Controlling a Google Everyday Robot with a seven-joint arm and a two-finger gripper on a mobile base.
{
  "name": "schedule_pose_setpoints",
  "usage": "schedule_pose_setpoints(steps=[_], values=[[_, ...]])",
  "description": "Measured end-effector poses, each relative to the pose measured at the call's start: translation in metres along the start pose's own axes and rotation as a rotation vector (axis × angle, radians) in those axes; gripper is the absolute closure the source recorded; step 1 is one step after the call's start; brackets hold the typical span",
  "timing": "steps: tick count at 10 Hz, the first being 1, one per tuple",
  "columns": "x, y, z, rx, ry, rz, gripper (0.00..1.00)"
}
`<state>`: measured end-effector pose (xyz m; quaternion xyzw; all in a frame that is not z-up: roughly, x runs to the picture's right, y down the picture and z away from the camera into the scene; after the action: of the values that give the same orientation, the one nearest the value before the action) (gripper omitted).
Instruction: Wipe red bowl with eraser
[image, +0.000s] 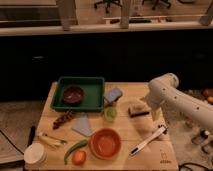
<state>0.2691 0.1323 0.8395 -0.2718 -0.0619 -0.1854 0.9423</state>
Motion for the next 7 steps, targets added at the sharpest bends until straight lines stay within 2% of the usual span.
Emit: schedule_pose_setpoints(steps=[7], values=[[0.005,-0.004,0.028,-0.012,-0.028,-0.058,0.20]])
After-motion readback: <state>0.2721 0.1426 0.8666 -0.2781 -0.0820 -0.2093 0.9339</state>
